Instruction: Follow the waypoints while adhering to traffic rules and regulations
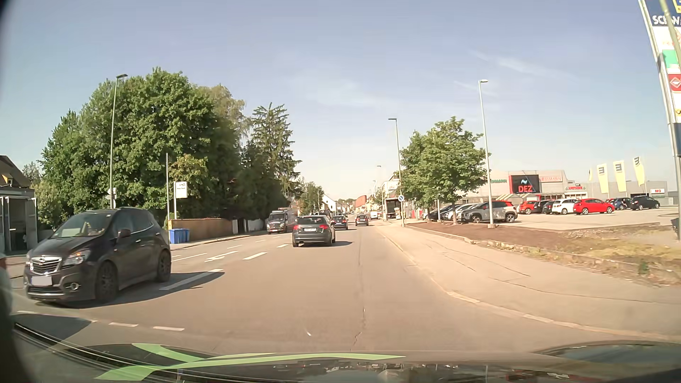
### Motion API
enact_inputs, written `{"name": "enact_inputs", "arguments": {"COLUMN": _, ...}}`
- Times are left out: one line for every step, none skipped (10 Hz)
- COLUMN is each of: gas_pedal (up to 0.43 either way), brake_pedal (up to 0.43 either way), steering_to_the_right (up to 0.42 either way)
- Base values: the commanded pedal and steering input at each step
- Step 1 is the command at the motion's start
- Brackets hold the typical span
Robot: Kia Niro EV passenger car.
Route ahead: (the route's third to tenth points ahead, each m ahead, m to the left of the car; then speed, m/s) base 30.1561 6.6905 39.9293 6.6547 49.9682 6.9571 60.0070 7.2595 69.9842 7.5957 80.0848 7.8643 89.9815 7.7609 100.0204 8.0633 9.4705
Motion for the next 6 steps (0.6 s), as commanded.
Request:
{"name": "enact_inputs", "arguments": {"gas_pedal": 0.13, "brake_pedal": 0.0, "steering_to_the_right": -0.008}}
{"name": "enact_inputs", "arguments": {"gas_pedal": 0.13, "brake_pedal": 0.0, "steering_to_the_right": -0.008}}
{"name": "enact_inputs", "arguments": {"gas_pedal": 0.13, "brake_pedal": 0.0, "steering_to_the_right": -0.008}}
{"name": "enact_inputs", "arguments": {"gas_pedal": 0.13, "brake_pedal": 0.0, "steering_to_the_right": -0.008}}
{"name": "enact_inputs", "arguments": {"gas_pedal": 0.13, "brake_pedal": 0.0, "steering_to_the_right": -0.007}}
{"name": "enact_inputs", "arguments": {"gas_pedal": 0.118, "brake_pedal": 0.0, "steering_to_the_right": -0.008}}
